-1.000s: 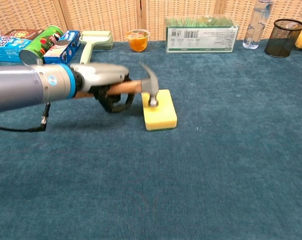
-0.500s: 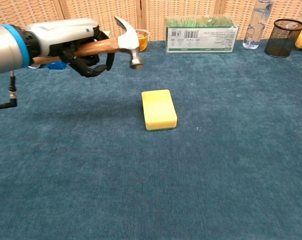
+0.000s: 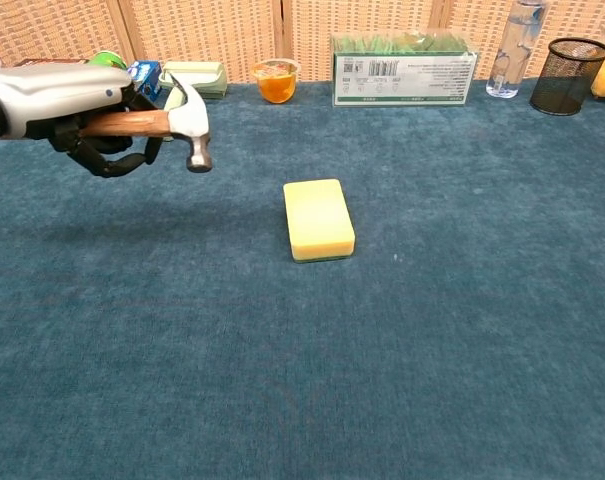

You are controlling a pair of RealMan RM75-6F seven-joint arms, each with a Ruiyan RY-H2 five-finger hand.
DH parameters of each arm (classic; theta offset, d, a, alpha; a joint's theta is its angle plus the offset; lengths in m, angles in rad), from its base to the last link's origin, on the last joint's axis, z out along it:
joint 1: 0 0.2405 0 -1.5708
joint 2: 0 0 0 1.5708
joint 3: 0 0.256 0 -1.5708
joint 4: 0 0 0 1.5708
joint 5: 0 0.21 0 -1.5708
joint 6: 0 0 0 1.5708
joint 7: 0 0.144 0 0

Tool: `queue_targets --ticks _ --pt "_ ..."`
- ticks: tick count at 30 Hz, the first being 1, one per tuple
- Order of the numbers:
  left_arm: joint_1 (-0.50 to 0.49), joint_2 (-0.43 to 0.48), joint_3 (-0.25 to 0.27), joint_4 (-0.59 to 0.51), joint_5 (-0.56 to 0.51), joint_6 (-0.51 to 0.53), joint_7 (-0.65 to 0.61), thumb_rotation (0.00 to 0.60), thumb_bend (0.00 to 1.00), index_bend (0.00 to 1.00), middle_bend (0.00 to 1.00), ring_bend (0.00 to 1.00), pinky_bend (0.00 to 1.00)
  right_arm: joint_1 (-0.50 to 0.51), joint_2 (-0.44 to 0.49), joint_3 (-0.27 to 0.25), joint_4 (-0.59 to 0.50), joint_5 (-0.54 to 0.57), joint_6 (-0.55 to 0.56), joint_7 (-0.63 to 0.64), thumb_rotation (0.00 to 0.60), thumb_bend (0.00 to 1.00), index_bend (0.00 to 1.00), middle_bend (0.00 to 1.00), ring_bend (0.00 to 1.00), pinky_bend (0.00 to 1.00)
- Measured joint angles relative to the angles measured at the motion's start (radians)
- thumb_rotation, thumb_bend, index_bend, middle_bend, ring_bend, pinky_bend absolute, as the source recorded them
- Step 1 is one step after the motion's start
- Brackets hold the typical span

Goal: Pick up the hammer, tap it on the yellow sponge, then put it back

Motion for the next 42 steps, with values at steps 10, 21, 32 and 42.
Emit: queue_targets --ticks 10,21,32,42 --pt "0.031 -0.064 0.02 0.131 -0.003 -0.04 0.015 0.6 0.3 0.78 0.89 0.77 0.77 0.003 -0.003 -0.002 0.004 -0.001 -0.004 0.002 0.6 0.21 0.4 0.45 0.42 0.32" --pt "0.027 -0.123 -0.004 0.192 -0.045 -0.137 -0.037 0.6 0.22 0.33 0.45 0.35 0.48 -0.001 -0.002 -0.002 0.007 0.0 0.003 0.008 0.6 0.21 0.4 0.45 0.42 0.32" --pt "0.036 -0.101 -0.031 0.158 -0.017 -0.097 -0.027 0.6 0.17 0.04 0.15 0.01 0.14 -0.001 -0.004 -0.001 0.016 0.001 0.002 0.02 0.6 0.21 0.4 0.45 0.42 0.32" --pt "0.118 0.0 -0.022 0.027 0.016 0.02 -0.039 0.6 0.17 0.04 0.15 0.01 0.14 0.018 0.0 0.003 0.02 -0.006 -0.015 0.016 0.6 0.21 0.4 0.45 0.42 0.32"
